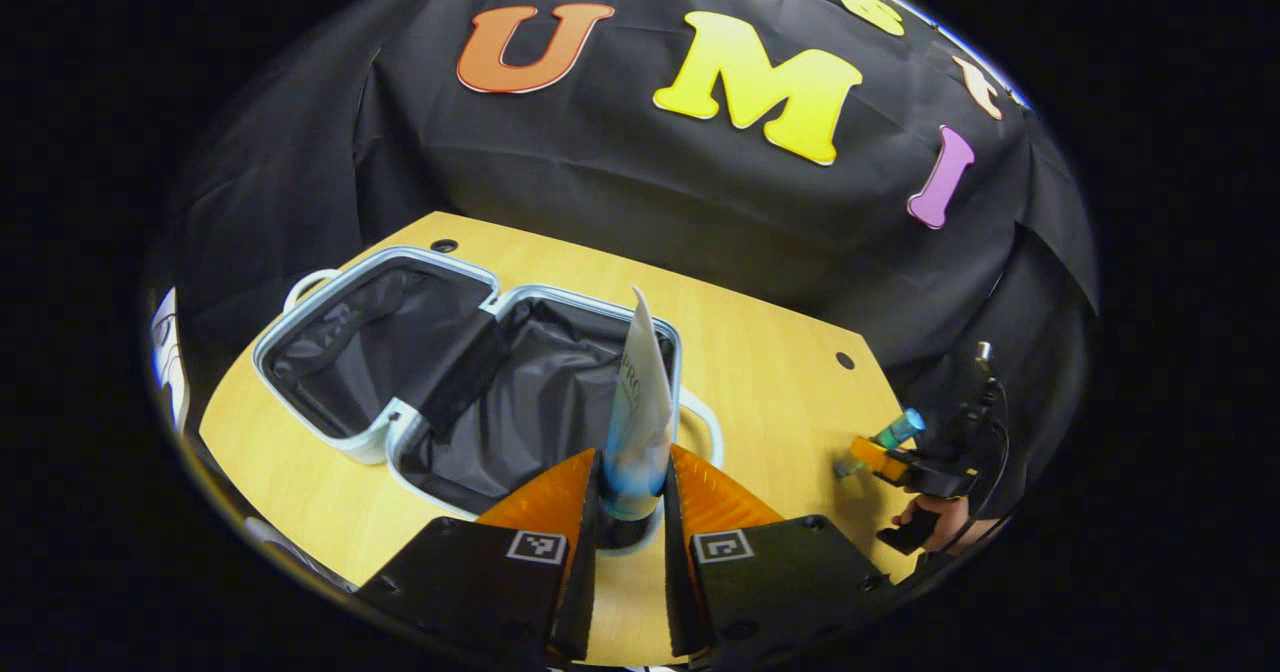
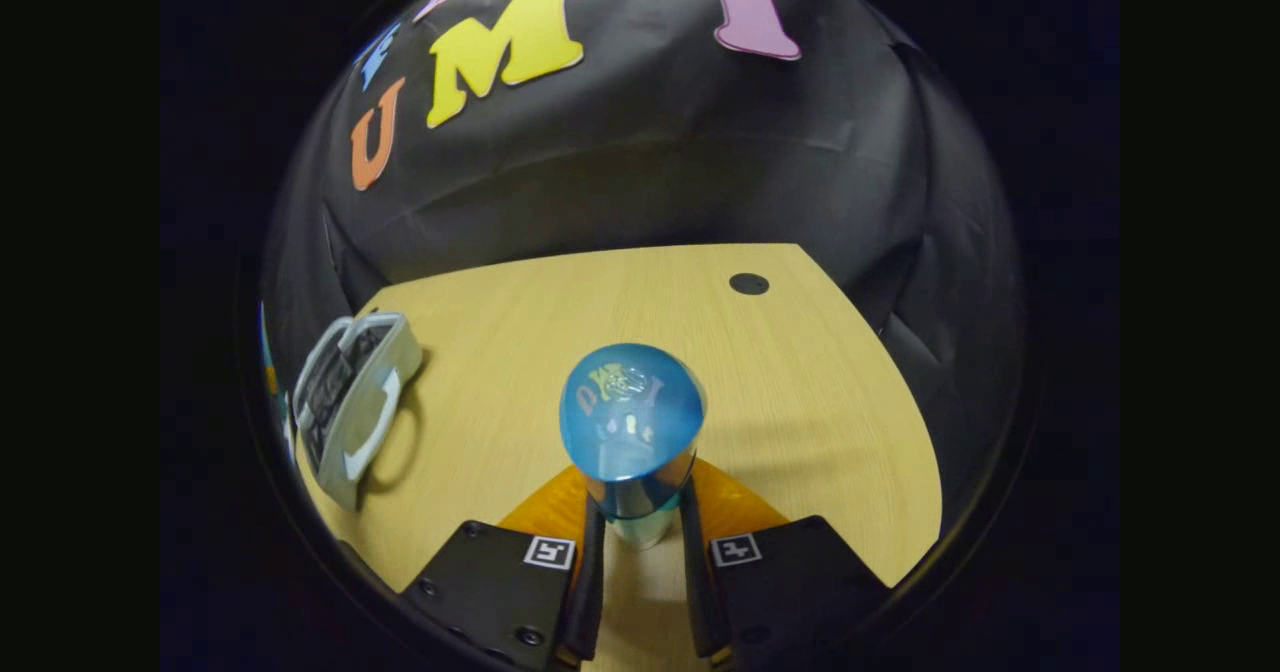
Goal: First open the suitcase, pack the skin care products into it, and then close the suitcase.
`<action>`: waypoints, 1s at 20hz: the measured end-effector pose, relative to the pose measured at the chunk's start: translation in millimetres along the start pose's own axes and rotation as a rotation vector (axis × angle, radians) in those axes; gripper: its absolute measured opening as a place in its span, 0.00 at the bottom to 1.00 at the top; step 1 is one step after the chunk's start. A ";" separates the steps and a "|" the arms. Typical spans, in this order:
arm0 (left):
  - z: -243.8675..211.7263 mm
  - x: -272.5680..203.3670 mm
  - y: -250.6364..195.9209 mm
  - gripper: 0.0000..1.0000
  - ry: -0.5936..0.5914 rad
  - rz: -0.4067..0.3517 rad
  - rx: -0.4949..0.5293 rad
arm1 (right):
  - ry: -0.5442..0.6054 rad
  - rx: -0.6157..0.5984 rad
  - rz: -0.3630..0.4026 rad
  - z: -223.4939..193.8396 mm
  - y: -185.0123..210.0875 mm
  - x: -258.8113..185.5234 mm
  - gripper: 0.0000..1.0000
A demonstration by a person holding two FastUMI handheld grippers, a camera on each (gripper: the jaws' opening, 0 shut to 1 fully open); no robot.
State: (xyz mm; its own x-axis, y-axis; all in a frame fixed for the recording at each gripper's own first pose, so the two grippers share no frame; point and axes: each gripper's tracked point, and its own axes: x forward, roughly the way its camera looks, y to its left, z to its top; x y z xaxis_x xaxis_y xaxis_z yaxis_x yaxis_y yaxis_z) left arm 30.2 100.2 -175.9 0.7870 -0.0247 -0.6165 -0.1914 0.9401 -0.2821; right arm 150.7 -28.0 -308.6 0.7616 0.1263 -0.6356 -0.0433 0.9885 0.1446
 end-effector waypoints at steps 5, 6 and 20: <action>-1.2 32.5 46.2 0.32 0.185 -0.026 -0.112 | 0.052 0.093 0.128 15.9 21.5 -54.6 0.33; -5.7 39.0 53.7 0.32 0.237 -0.030 -0.139 | 0.056 0.114 0.138 20.2 22.1 -67.7 0.32; -68.1 113.1 99.2 0.32 0.828 0.017 -0.098 | 0.053 0.138 0.259 33.2 64.8 -186.0 0.32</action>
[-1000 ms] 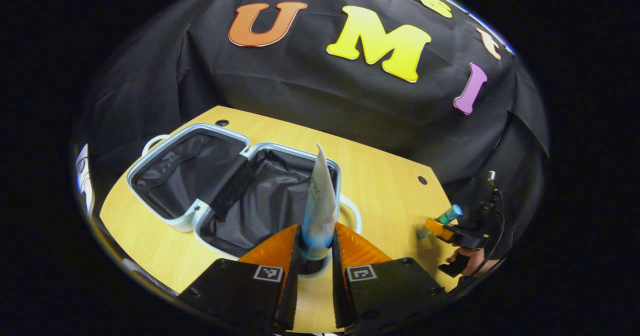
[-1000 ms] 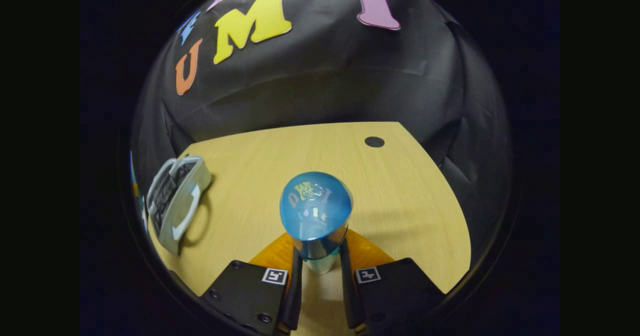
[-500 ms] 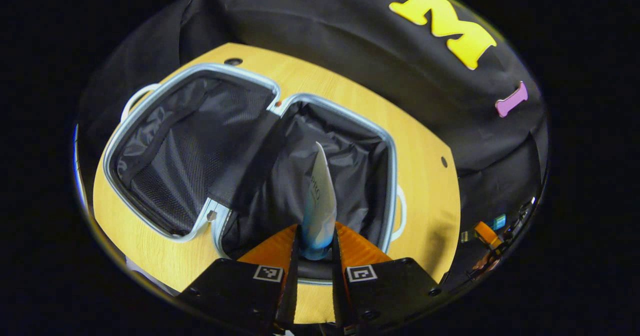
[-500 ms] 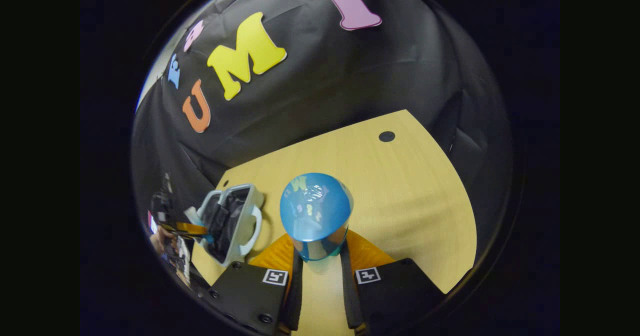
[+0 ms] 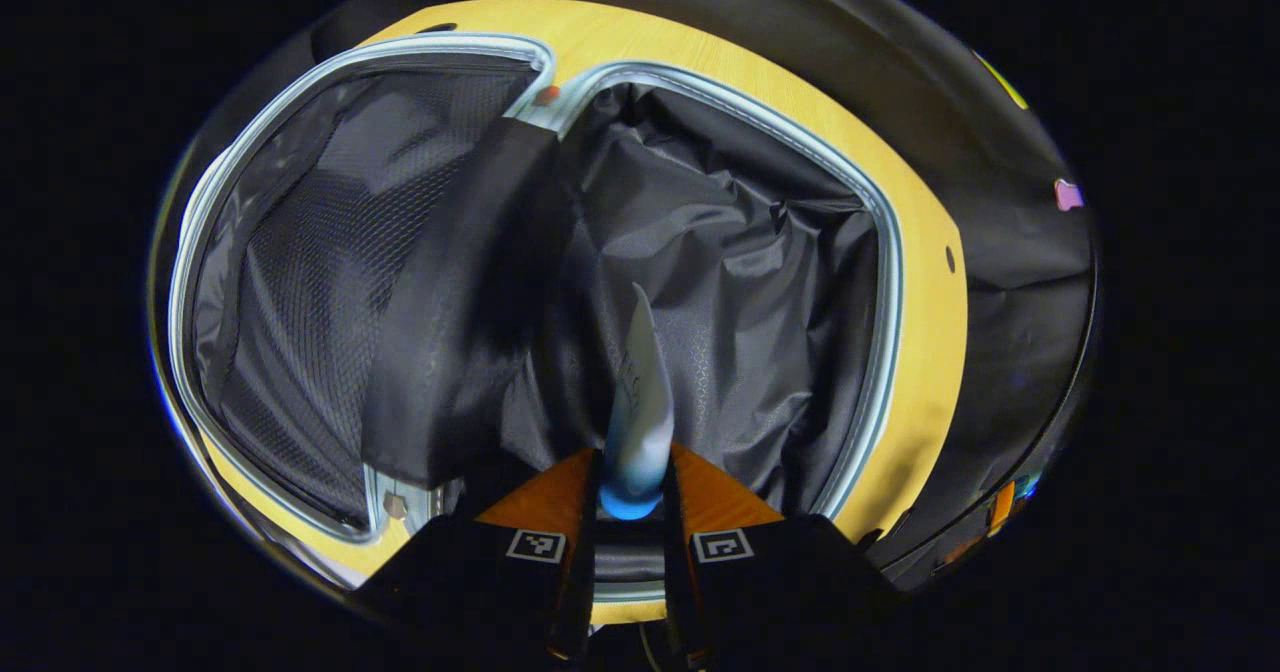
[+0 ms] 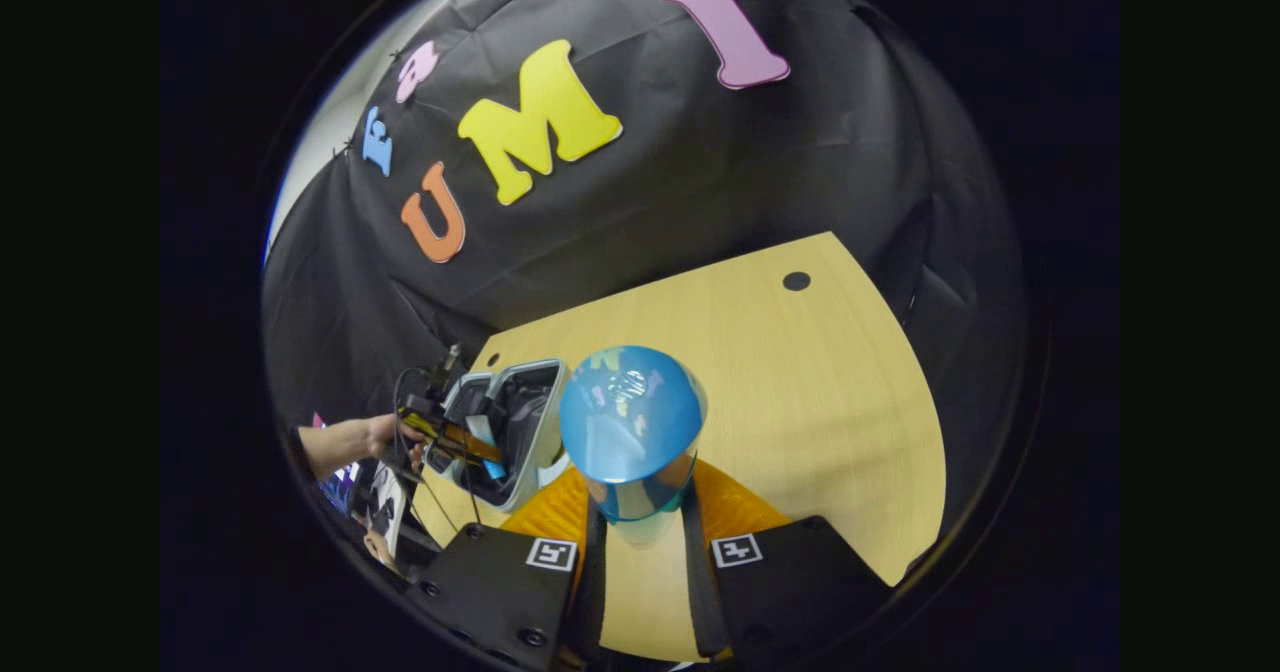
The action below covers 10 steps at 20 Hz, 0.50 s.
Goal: First open the suitcase, pack the skin care products into it, and then close the suitcase.
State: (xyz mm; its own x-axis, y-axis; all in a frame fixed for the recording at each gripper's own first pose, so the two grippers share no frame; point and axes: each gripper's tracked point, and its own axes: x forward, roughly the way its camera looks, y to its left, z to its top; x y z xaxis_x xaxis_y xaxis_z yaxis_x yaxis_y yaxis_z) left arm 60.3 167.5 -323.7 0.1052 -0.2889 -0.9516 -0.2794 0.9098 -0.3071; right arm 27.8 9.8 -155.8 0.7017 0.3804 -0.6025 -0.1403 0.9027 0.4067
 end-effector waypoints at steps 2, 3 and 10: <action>0.1 3.5 0.5 0.32 0.051 0.026 0.012 | -0.005 0.000 0.006 -0.3 3.8 -6.4 0.32; 1.9 4.7 -1.0 0.33 0.062 0.030 0.012 | -0.010 -0.004 0.008 0.0 4.8 -8.4 0.32; 8.3 13.4 -4.6 0.31 0.093 0.060 0.039 | -0.022 -0.024 -0.014 -3.9 -1.7 -14.2 0.32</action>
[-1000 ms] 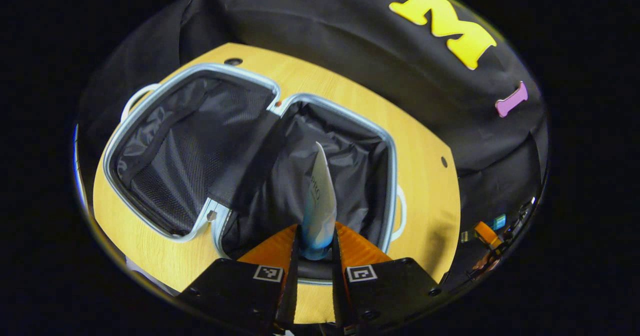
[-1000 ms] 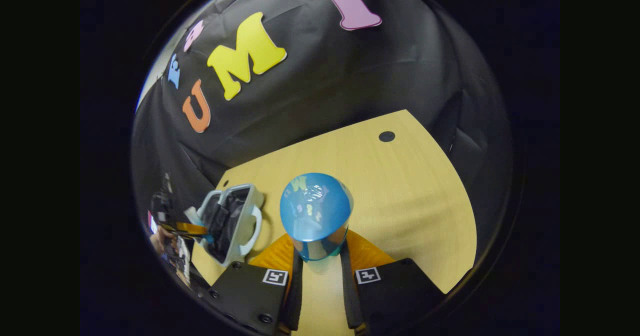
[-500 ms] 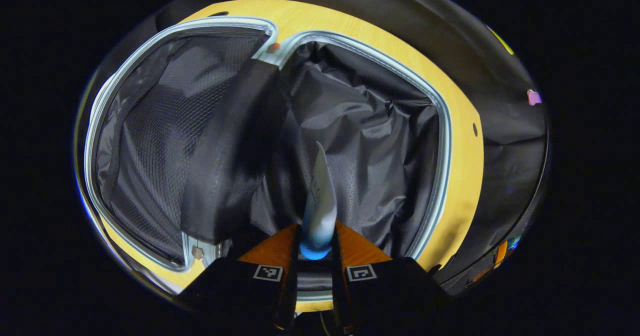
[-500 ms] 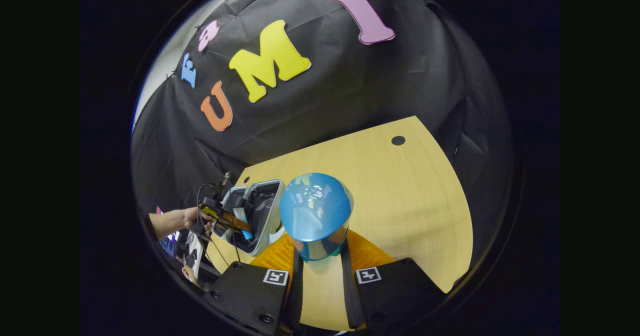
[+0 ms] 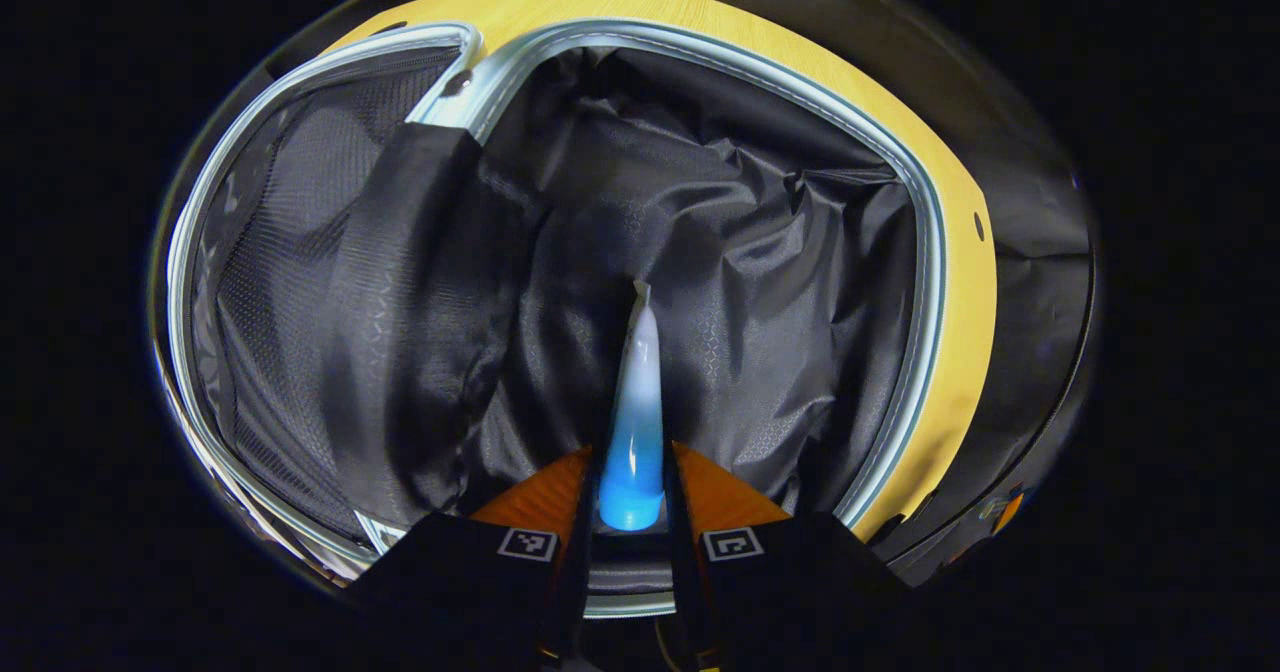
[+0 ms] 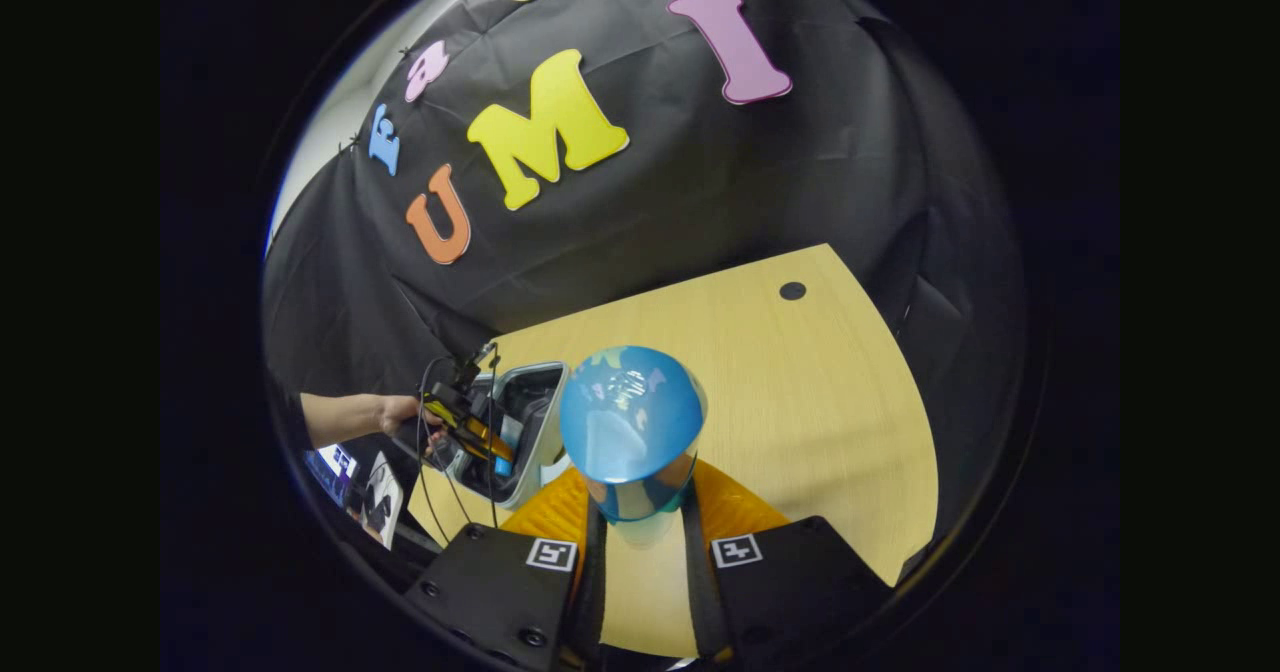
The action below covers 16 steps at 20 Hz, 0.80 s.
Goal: First open the suitcase, pack the skin care products into it, and then close the suitcase.
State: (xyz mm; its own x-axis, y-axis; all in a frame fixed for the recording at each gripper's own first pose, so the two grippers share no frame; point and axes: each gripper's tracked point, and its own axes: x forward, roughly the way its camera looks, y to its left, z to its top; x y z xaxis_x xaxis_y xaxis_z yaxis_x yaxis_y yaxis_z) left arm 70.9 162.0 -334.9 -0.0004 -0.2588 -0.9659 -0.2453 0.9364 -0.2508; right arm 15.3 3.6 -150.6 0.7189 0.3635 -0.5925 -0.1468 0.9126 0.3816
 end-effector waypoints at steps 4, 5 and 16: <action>0.6 -1.3 -3.9 0.48 -0.024 -0.023 0.004 | 0.019 -0.036 0.008 -6.3 9.9 -1.8 0.32; -0.7 -1.2 -1.0 0.54 -0.032 -0.018 -0.001 | 0.030 -0.047 0.020 -7.8 16.2 -0.1 0.32; -31.6 -121.8 -22.4 0.98 -0.624 -0.190 0.113 | 0.261 -0.279 0.277 -30.5 195.5 96.2 0.32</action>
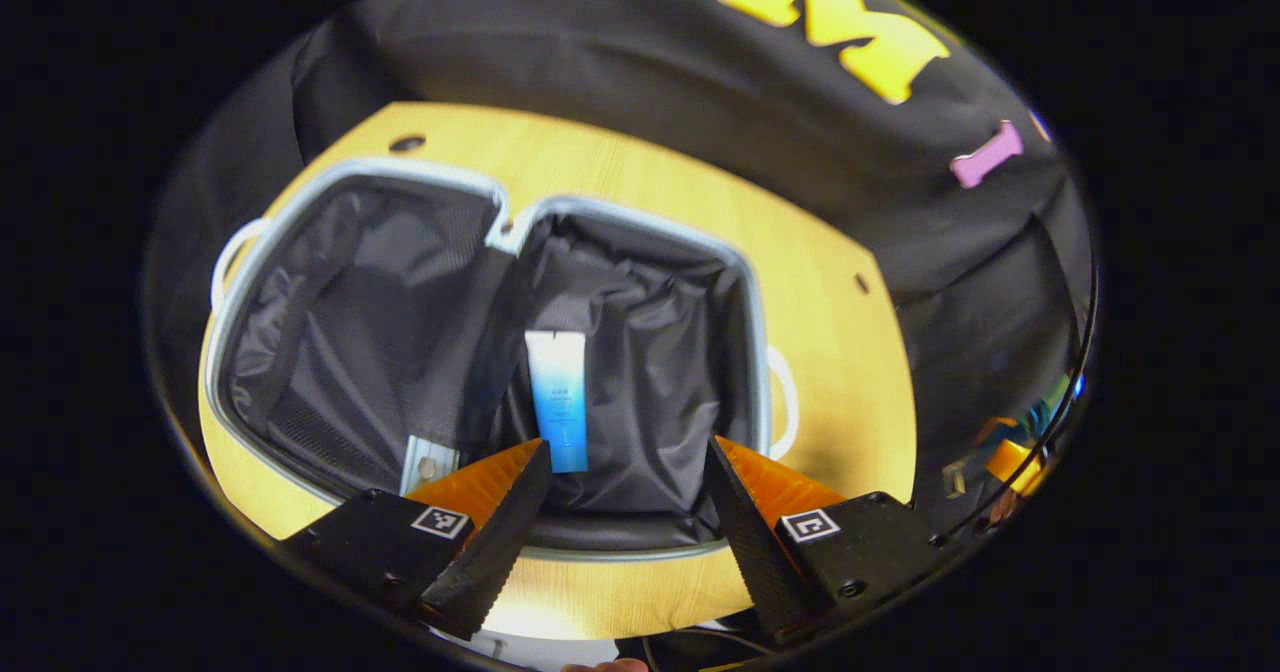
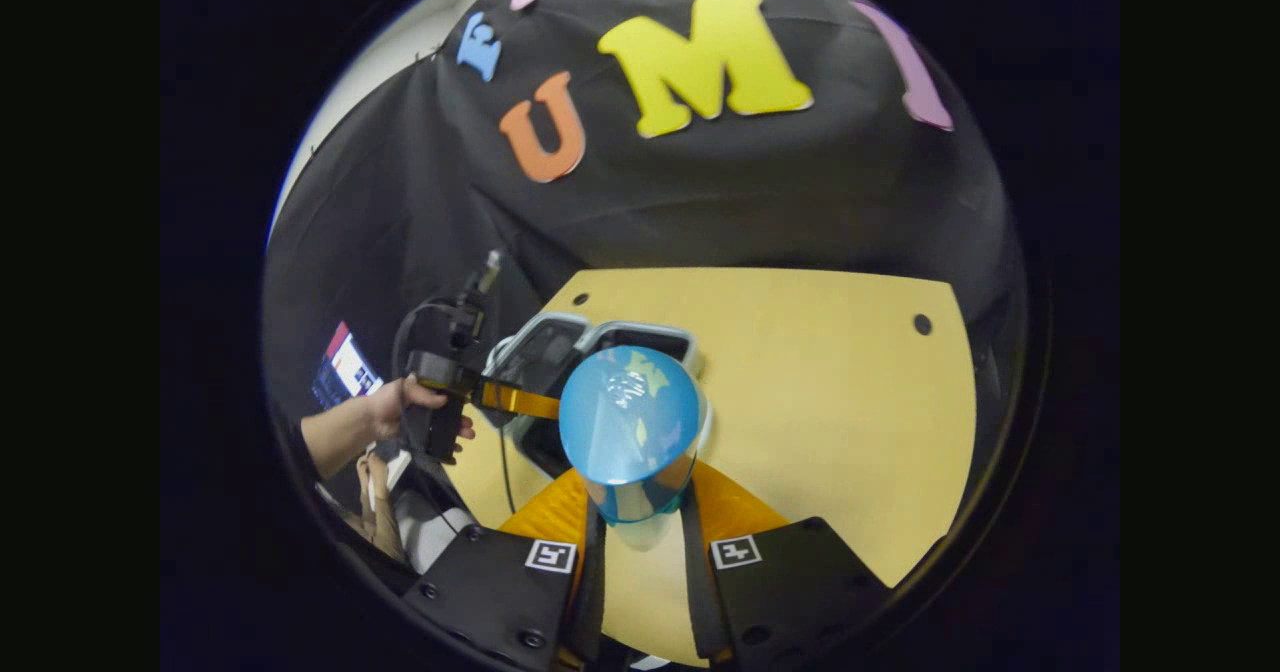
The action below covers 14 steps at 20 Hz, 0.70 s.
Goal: First open the suitcase, pack the skin care products into it, and then close the suitcase.
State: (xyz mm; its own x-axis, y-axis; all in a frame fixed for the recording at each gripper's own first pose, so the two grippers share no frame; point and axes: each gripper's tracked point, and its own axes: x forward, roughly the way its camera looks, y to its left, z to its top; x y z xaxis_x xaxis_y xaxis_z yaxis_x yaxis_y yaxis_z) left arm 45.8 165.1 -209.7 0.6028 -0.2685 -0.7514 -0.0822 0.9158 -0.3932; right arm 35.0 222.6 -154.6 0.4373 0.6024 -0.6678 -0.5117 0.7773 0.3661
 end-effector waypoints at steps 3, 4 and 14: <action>-1.3 -49.8 -4.9 0.97 -0.210 0.021 0.064 | 0.107 -0.019 0.024 4.1 25.3 60.6 0.32; -4.9 -64.1 -2.1 0.97 -0.255 0.046 0.075 | 0.142 -0.026 0.026 4.9 33.2 78.3 0.32; -67.0 -148.8 35.1 0.98 -0.407 0.115 -0.030 | 0.611 0.188 -0.225 -56.2 16.7 221.3 0.33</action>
State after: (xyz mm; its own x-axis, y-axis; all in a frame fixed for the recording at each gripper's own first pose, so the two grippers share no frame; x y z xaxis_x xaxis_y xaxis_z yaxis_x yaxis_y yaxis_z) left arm -99.9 217.2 -147.2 0.8522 -0.0196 -0.5229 -0.1866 0.9222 -0.3386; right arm 81.6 358.7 -332.7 -0.0071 0.2538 -0.9672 -0.2956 0.9235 0.2445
